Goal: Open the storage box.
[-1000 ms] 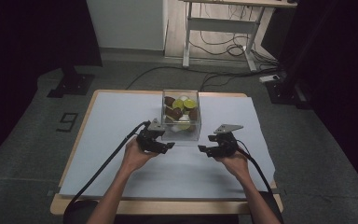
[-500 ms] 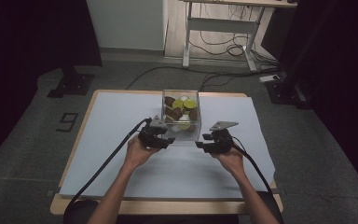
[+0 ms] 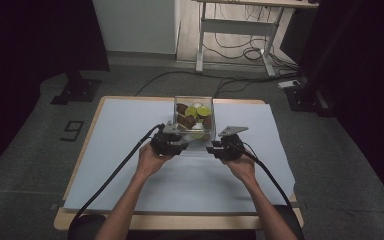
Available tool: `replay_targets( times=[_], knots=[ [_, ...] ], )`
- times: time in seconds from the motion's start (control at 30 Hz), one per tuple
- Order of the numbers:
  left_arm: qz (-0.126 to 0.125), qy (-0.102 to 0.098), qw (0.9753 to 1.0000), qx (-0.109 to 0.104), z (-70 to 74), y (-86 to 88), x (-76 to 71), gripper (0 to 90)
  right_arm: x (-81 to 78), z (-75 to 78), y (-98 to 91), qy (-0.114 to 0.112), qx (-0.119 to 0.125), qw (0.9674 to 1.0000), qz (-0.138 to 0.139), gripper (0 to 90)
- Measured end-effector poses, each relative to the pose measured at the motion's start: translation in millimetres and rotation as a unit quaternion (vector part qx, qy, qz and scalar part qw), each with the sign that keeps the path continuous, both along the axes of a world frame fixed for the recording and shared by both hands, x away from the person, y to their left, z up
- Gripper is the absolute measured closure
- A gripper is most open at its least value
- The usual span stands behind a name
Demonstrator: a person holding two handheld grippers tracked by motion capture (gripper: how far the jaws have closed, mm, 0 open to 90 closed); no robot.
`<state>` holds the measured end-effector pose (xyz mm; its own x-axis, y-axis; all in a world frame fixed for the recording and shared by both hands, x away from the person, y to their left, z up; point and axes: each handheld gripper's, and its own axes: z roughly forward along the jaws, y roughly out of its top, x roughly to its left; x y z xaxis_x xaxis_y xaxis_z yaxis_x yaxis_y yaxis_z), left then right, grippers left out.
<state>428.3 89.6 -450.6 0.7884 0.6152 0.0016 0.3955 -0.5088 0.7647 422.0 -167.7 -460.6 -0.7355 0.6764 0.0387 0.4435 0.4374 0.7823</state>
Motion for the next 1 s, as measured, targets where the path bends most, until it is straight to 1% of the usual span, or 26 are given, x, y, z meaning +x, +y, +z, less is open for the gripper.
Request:
replay_targets(
  times=[0.13, 0.27, 0.4, 0.5, 0.53, 0.7, 0.77, 0.83, 0.93, 1.0],
  knots=[
    [0.001, -0.004, 1.0000, 0.000, -0.2, -1.8, 1.5, 58.6, 2.7, 1.0, 2.5, -0.003, 0.005, 1.0000, -0.003, 65.2],
    [0.003, -0.010, 0.9999, -0.003, -1.5, -3.8, 3.7, 62.1, 6.8, -0.4, 2.3, -0.004, 0.018, 0.9998, -0.007, 68.2],
    [0.006, -0.013, 0.9999, -0.002, -3.4, -5.7, 5.8, 65.1, 8.8, -1.8, 3.6, -0.008, 0.024, 0.9997, -0.006, 72.4],
    [0.008, -0.013, 0.9999, 0.001, -5.0, -6.7, 7.3, 67.6, 10.4, -1.6, 6.8, -0.012, 0.013, 0.9998, -0.008, 74.0],
    [0.010, -0.013, 0.9999, 0.001, -5.8, -7.0, 7.8, 68.6, 11.4, -0.5, 9.3, -0.017, 0.012, 0.9998, -0.008, 74.8],
    [0.017, -0.014, 0.9997, 0.004, -7.4, -5.9, 10.7, 70.4, 14.3, 0.9, 13.6, -0.020, 0.010, 0.9997, -0.013, 76.0],
    [0.020, -0.014, 0.9997, 0.000, -7.6, -5.6, 11.5, 71.5, 15.8, 0.8, 14.1, -0.022, 0.016, 0.9995, -0.016, 76.7],
    [0.020, -0.014, 0.9997, -0.004, -7.7, -5.4, 12.2, 73.0, 18.1, -1.2, 13.5, -0.019, 0.015, 0.9995, -0.022, 77.1],
    [0.019, -0.011, 0.9997, -0.011, -8.9, -5.9, 13.1, 73.7, 19.4, -2.1, 13.8, -0.020, 0.020, 0.9994, -0.020, 77.8],
    [0.020, -0.013, 0.9997, -0.011, -9.9, -6.6, 13.3, 74.9, 20.2, -2.8, 15.0, -0.021, 0.023, 0.9993, -0.021, 78.7]
  ],
)
